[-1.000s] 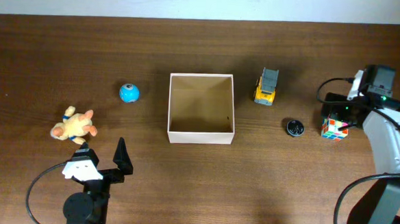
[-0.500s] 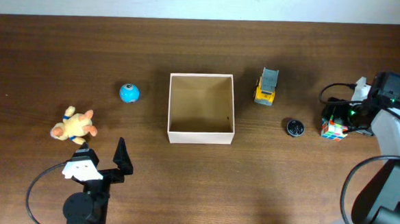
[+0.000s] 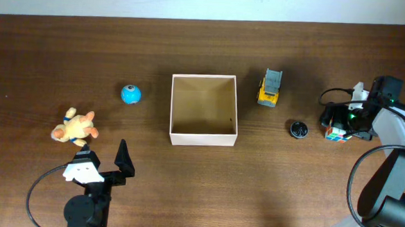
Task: Pack container
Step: 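Lower the right gripper and close it on the Rubik's cube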
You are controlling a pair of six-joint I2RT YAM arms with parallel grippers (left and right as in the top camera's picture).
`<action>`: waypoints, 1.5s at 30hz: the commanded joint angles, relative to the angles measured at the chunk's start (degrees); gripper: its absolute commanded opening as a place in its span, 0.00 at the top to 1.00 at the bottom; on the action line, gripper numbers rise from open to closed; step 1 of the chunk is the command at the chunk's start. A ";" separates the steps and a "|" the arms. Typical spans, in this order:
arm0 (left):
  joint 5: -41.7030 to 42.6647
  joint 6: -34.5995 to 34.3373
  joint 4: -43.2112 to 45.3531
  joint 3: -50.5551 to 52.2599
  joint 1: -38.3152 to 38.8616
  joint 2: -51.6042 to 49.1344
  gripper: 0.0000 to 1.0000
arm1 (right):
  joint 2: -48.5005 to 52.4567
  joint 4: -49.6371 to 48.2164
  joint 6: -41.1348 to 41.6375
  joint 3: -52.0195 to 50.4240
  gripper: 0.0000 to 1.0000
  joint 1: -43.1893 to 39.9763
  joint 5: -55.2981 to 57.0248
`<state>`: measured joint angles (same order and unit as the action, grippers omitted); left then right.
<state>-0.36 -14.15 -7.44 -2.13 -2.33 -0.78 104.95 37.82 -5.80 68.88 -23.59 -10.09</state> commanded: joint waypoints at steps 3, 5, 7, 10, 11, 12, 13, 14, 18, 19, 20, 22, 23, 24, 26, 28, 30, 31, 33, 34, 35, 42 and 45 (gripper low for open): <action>0.59 0.92 0.13 0.33 -0.20 0.48 0.01 | 0.59 0.26 -1.16 -0.63 0.03 -0.07 -0.63; 0.59 0.92 0.13 0.33 -0.20 0.48 0.01 | 0.59 0.28 -1.49 -0.87 0.04 -0.07 -0.15; 0.59 0.92 0.13 0.33 -0.20 0.48 0.01 | 0.59 0.02 -1.49 -1.36 0.04 -0.07 1.20; 0.59 0.92 0.13 0.33 -0.20 0.48 0.01 | 0.66 -0.37 -1.49 -1.53 0.04 -0.07 1.73; 0.59 0.92 0.13 0.33 -0.20 0.48 0.01 | 0.66 -0.39 -1.49 -1.53 0.04 -0.07 1.92; 0.61 0.92 0.13 0.33 -0.20 0.48 0.01 | 0.66 -0.39 -1.49 -1.53 0.04 -0.07 2.54; 0.59 0.92 0.13 0.33 -0.20 0.48 0.01 | 0.66 -0.39 -1.46 -1.53 0.04 -0.07 3.10; 0.59 0.92 0.13 0.33 -0.20 0.48 0.01 | 0.66 -0.42 -1.49 -1.53 0.04 -0.07 3.23; 0.59 0.92 0.13 0.33 -0.20 0.48 0.01 | 0.96 -0.57 -1.51 -1.55 0.07 -0.07 3.26; 0.59 0.92 0.13 0.33 -0.20 0.48 0.01 | 1.27 -0.55 -1.51 -1.55 0.08 -0.07 3.23; 0.59 0.92 0.13 0.33 -0.20 0.48 0.01 | 1.44 -0.46 -1.49 -1.55 0.09 -0.04 3.21; 0.59 0.92 0.13 0.33 -0.20 0.48 0.01 | 2.16 -0.39 -1.49 -1.55 0.11 -0.04 3.06; 0.59 0.92 0.13 0.33 -0.20 0.48 0.01 | 2.51 -0.35 -1.49 -1.55 0.12 -0.04 3.04; 0.59 0.92 0.13 0.33 -0.20 0.48 0.01 | 2.93 -0.35 -1.49 -1.55 0.13 -0.04 3.02; 0.59 0.92 0.13 0.33 -0.20 0.48 0.01 | 3.80 -0.33 -1.49 -1.55 0.17 -0.04 2.99; 0.59 0.92 0.13 0.33 -0.20 0.48 0.01 | 4.31 -0.35 -1.49 -1.55 0.20 -0.04 2.67; 0.61 0.92 0.13 0.33 -0.20 0.48 0.01 | 4.50 -0.55 -1.49 -1.55 0.22 0.07 2.51; 0.59 0.92 0.13 0.33 -0.20 0.48 0.01 | 4.50 -0.66 -1.49 -1.55 0.24 0.22 2.54; 0.59 0.92 0.13 0.33 -0.20 0.48 0.01 | 4.50 -0.87 -1.49 -1.53 0.27 0.44 2.58; 0.59 0.92 0.13 0.33 -0.20 0.48 0.01 | 4.50 -0.96 -1.49 -1.53 0.29 0.44 2.56; 0.59 0.92 0.13 0.33 -0.20 0.48 0.01 | 4.50 -1.03 -1.46 -1.53 0.31 0.44 2.54; 0.59 0.92 0.13 0.33 -0.20 0.48 0.01 | 4.50 -0.76 -1.25 -0.70 0.38 0.44 1.55; 0.59 0.92 0.13 0.33 -0.20 0.48 0.01 | 4.48 0.11 -1.25 0.48 0.39 0.44 0.98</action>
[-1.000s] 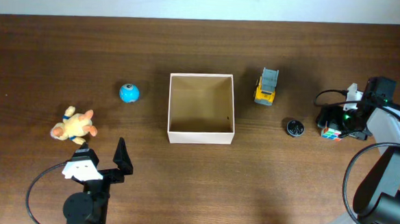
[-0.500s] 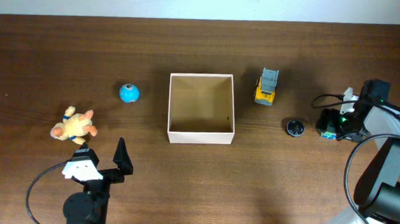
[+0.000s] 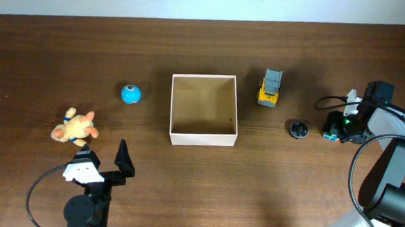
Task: Pack container
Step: 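Lower the right gripper and close it on the Rubik's cube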
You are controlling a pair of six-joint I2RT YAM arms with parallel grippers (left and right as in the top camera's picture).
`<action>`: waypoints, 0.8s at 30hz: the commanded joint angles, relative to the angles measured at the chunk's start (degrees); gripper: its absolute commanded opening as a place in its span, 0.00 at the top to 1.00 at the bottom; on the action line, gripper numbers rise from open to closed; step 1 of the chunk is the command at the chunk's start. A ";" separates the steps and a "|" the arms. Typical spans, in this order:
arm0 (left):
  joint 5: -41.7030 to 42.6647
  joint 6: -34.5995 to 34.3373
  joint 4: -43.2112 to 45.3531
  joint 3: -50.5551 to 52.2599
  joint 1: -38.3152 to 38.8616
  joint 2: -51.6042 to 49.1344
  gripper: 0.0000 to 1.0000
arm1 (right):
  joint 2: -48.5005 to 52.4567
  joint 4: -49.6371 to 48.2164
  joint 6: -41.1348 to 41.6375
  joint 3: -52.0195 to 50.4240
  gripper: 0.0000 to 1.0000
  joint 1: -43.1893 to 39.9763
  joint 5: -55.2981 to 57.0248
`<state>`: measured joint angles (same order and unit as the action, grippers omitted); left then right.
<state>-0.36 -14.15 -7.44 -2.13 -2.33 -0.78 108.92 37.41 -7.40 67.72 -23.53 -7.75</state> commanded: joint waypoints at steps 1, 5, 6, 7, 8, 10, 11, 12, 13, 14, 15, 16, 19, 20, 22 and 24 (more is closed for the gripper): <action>0.59 0.92 0.13 0.33 -0.20 0.48 0.01 | 0.50 1.18 0.35 2.51 0.39 0.37 -2.03; 0.59 0.92 0.13 0.33 -0.20 0.48 0.01 | 0.50 3.41 0.35 5.38 0.39 0.37 -2.64; 0.59 0.92 0.13 0.33 -0.20 0.48 0.01 | 0.48 4.13 0.37 6.32 0.39 0.37 -2.64; 0.59 0.92 0.13 0.33 -0.20 0.48 0.01 | 0.44 5.03 0.37 7.50 0.39 0.37 -2.95; 0.61 0.92 0.13 0.33 -0.20 0.48 0.01 | 0.42 5.95 0.37 8.76 0.39 0.37 -3.34; 0.59 0.92 0.13 0.33 -0.20 0.48 0.01 | 0.39 7.89 0.37 11.32 0.39 0.37 -4.04; 0.59 0.92 0.13 0.33 -0.20 0.48 0.01 | 0.39 8.92 0.35 12.66 0.39 0.37 -4.31; 0.59 0.92 0.13 0.33 -0.20 0.48 0.01 | 0.39 9.97 0.33 13.90 0.38 0.37 -4.28; 0.59 0.92 0.13 0.33 -0.20 0.48 0.01 | 0.39 10.75 0.33 14.69 0.39 0.37 -4.02; 0.59 0.92 0.13 0.33 -0.20 0.48 0.01 | 0.42 11.30 0.33 15.15 0.38 0.37 -3.61; 0.59 0.92 0.13 0.33 -0.20 0.48 0.01 | 0.42 11.85 0.33 15.21 0.38 0.35 -3.37; 0.59 0.92 0.13 0.33 -0.20 0.48 0.01 | 0.42 12.13 0.33 15.15 0.38 0.28 -3.08; 0.59 0.92 0.13 0.33 -0.20 0.48 0.01 | 0.42 12.55 0.31 14.27 0.38 0.31 -1.68; 0.59 0.92 0.13 0.33 -0.20 0.48 0.01 | 0.42 12.76 0.31 14.01 0.38 0.31 -1.44; 0.59 0.92 0.13 0.33 -0.20 0.48 0.01 | 0.42 12.83 0.31 13.27 0.38 0.31 -1.44; 0.59 0.92 0.13 0.33 -0.20 0.48 0.01 | 0.42 12.87 0.33 12.52 0.38 0.33 -1.49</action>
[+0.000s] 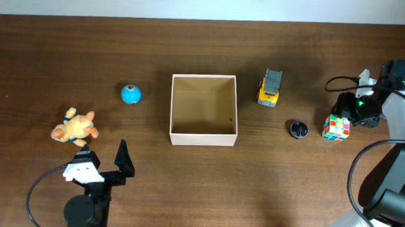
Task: Pack container
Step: 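Lower the right gripper and close it on the Rubik's cube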
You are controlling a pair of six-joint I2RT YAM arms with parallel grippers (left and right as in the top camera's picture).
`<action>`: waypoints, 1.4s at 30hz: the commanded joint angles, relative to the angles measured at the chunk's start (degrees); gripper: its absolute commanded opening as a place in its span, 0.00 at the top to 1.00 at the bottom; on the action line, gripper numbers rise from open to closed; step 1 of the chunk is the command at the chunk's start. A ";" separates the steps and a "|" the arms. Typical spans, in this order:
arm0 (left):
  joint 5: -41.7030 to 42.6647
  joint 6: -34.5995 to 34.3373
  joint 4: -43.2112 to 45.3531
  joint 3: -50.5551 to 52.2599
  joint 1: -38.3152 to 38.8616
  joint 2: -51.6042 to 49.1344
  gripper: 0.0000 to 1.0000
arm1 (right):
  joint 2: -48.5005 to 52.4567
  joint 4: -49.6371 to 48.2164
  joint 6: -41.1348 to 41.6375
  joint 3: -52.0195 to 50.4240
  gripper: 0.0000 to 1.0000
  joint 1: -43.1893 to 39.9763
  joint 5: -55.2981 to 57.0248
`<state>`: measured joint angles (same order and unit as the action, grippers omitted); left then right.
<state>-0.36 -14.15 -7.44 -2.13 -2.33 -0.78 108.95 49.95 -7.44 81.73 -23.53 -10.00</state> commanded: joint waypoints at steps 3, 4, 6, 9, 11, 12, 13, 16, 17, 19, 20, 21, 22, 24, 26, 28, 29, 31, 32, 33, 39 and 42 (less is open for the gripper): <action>0.59 0.92 0.13 0.33 -0.20 0.48 0.01 | 0.39 0.28 0.37 -2.40 0.38 0.31 0.79; 0.59 0.92 0.13 0.33 -0.20 0.48 0.01 | 0.39 0.26 0.37 -2.64 0.38 0.31 0.76; 0.59 0.92 0.13 0.33 -0.20 0.48 0.01 | 0.39 0.13 0.37 -3.17 0.38 0.31 0.76; 0.61 0.92 0.13 0.33 -0.20 0.48 0.01 | 0.39 -0.48 0.37 -4.15 0.38 0.31 0.76; 0.59 0.92 0.13 0.33 -0.20 0.48 0.01 | 0.39 -1.29 0.37 -5.27 0.38 0.31 0.74; 0.59 0.92 0.13 0.33 -0.20 0.48 0.01 | 0.39 -1.57 0.37 -5.79 0.38 0.31 0.74; 0.59 0.92 0.13 0.33 -0.20 0.48 0.01 | 0.39 -1.97 0.37 -6.40 0.38 0.31 0.74; 0.59 0.92 0.13 0.33 -0.20 0.48 0.01 | 0.39 -2.99 0.42 -8.04 0.38 0.31 0.72; 0.59 0.92 0.13 0.33 -0.20 0.48 0.01 | 0.39 -3.28 0.42 -8.48 0.38 0.31 0.59; 0.59 0.92 0.13 0.33 -0.20 0.48 0.01 | 0.39 -3.72 0.57 -9.11 0.38 0.31 0.07; 0.59 0.92 0.13 0.33 -0.20 0.48 0.01 | 0.39 -3.74 0.63 -9.18 0.38 0.31 0.09; 0.59 0.92 0.13 0.33 -0.20 0.48 0.01 | 0.39 -3.72 0.63 -9.20 0.38 0.31 0.11; 0.59 0.92 0.13 0.33 -0.20 0.48 0.01 | 0.39 -3.69 0.63 -9.20 0.38 0.31 0.09; 0.59 0.92 0.13 0.33 -0.20 0.48 0.01 | 0.39 -3.45 0.63 -9.20 0.38 0.31 0.11; 0.59 0.92 0.13 0.33 -0.20 0.48 0.01 | 0.39 -3.50 0.63 -9.46 0.38 0.31 0.11; 0.59 0.92 0.13 0.33 -0.20 0.48 0.01 | 0.39 -3.72 0.63 -9.81 0.38 0.31 0.11; 0.59 0.92 0.13 0.33 -0.20 0.48 0.01 | 0.39 -3.89 0.63 -10.05 0.38 0.31 0.11; 0.59 0.92 0.13 0.33 -0.20 0.48 0.01 | 0.39 -3.96 0.63 -10.12 0.38 0.31 0.11; 0.59 0.92 0.13 0.33 -0.20 0.48 0.01 | 0.39 -4.07 0.63 -10.12 0.38 0.31 0.11; 0.59 0.92 0.13 0.33 -0.20 0.48 0.01 | 0.39 -4.09 0.61 -10.12 0.38 0.31 0.13; 0.59 0.92 0.13 0.33 -0.20 0.48 0.01 | 0.39 -3.72 0.83 -10.12 0.38 0.31 2.54; 0.59 0.92 0.13 0.33 -0.20 0.48 0.01 | 0.39 -3.52 0.83 -10.12 0.39 0.31 2.54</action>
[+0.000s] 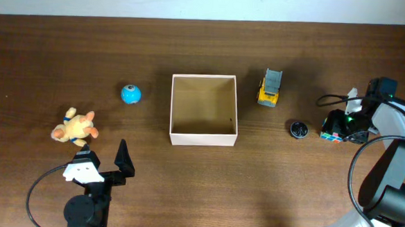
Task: Pack container
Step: 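Lower the right gripper and close it on the Rubik's cube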
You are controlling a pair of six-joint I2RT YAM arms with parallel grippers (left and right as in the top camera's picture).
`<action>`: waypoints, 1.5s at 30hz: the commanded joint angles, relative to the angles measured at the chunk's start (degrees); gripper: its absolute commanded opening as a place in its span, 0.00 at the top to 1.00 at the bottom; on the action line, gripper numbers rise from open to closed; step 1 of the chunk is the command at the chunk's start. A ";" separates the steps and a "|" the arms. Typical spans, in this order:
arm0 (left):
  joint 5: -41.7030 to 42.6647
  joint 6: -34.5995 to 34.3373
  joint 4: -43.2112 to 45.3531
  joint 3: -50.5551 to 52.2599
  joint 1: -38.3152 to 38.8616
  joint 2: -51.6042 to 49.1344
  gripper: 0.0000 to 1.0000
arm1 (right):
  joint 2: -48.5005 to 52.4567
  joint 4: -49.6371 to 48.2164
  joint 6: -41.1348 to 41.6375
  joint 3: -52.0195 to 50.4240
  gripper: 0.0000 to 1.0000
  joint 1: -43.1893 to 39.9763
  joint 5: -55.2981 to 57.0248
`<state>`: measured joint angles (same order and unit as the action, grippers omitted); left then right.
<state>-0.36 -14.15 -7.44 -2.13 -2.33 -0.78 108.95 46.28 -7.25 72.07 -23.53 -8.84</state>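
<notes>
An open white box (203, 136) stands mid-table with nothing in it. Left of it lie a blue ball (130, 94) and a tan plush animal (75, 127). On the box's right are a yellow-and-grey toy truck (270, 87) and a small black round object (298, 130). My right gripper (339, 126) is down over the multicoloured cube (325, 136), which shows only as a sliver at its left edge. Whether its fingers grip the cube cannot be told. Near the front left, my left gripper (123, 158) rests away from every object.
The table's far edge meets a white wall at the top. A black cable (332, 99) loops behind the right wrist. My right arm curves down the right side, and my left arm's base sits at the front left.
My right gripper was behind and to the right of the cube, which lay fully uncovered. Now it is down over the cube and hides most of it. The left arm has not moved.
My right gripper was at the cube, which showed at its lower edge. Then it covered the cube almost wholly. Then it stood back with the cube uncovered and slightly further from the edge. Now it covers the cube again. Everything else has stayed put.
</notes>
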 commanded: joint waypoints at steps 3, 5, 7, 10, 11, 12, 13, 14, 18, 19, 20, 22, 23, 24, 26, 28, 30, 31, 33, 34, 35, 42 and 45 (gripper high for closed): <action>0.59 0.92 0.13 0.33 -0.20 0.48 0.01 | 0.39 0.22 0.61 -0.46 0.44 0.31 2.12; 0.59 0.92 0.13 0.33 -0.20 0.48 0.01 | 0.39 0.17 0.61 -0.46 0.48 0.31 2.69; 0.59 0.92 0.13 0.33 -0.20 0.48 0.01 | 0.39 -0.02 0.61 -0.46 0.50 0.31 3.10; 0.59 0.92 0.13 0.33 -0.20 0.48 0.01 | 0.39 -0.24 0.61 -0.46 0.50 0.31 3.10; 0.61 0.92 0.13 0.33 -0.20 0.48 0.01 | 0.39 -0.26 0.61 -0.46 0.50 0.31 3.08; 0.61 0.92 0.13 0.33 -0.20 0.48 0.01 | 0.39 -0.24 0.61 -0.46 0.50 0.31 3.08; 0.61 0.92 0.13 0.33 -0.20 0.48 0.01 | 0.39 -0.22 0.61 -0.46 0.50 0.31 3.06; 0.59 0.92 0.13 0.33 -0.20 0.48 0.01 | 0.39 -0.22 0.63 -0.46 0.50 0.31 3.06; 0.59 0.92 0.13 0.33 -0.20 0.48 0.01 | 0.39 -0.24 0.63 -0.46 0.50 0.31 2.45; 0.59 0.92 0.13 0.33 -0.20 0.48 0.01 | 0.39 -0.24 0.63 -0.46 0.50 0.31 2.36; 0.59 0.92 0.13 0.33 -0.20 0.48 0.01 | 0.39 -0.28 0.63 -0.46 0.50 0.31 2.10; 0.59 0.92 0.13 0.33 -0.20 0.48 0.01 | 0.39 -0.31 0.63 -0.46 0.50 0.31 1.84; 0.59 0.92 0.13 0.33 -0.20 0.48 0.01 | 0.39 -0.31 0.63 -0.46 0.50 0.31 1.75; 0.59 0.92 0.13 0.33 -0.20 0.48 0.01 | 0.39 -0.31 0.66 -0.46 0.50 0.31 1.68; 0.59 0.92 0.13 0.33 -0.20 0.48 0.01 | 0.39 -0.24 0.66 -0.39 0.50 0.31 0.87; 0.59 0.92 0.13 0.33 -0.20 0.48 0.01 | 0.39 -0.13 0.83 0.04 0.50 0.31 0.15; 0.59 0.92 0.13 0.33 -0.20 0.48 0.01 | 0.39 0.59 1.66 1.03 0.50 0.31 0.20; 0.59 0.92 0.13 0.33 -0.20 0.48 0.01 | 0.39 1.16 1.70 1.64 0.50 0.31 0.20; 0.59 0.92 0.13 0.33 -0.20 0.48 0.01 | 0.39 2.49 1.70 2.97 0.50 0.31 0.22; 0.59 0.92 0.13 0.33 -0.20 0.48 0.01 | 0.39 3.52 1.70 3.98 0.50 0.31 0.22; 0.59 0.92 0.13 0.33 -0.20 0.48 0.01 | 0.37 3.96 1.70 4.42 0.50 0.31 0.22; 0.59 0.92 0.15 0.33 -0.20 0.48 0.01 | 0.07 7.50 1.70 7.89 0.50 0.31 0.15; 0.59 0.92 0.13 0.33 -0.20 0.48 0.01 | -0.57 8.44 1.73 8.94 0.50 0.31 -0.04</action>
<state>-0.36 -14.15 -7.44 -2.13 -2.33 -0.78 108.97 54.02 -5.98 78.78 -23.49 -7.68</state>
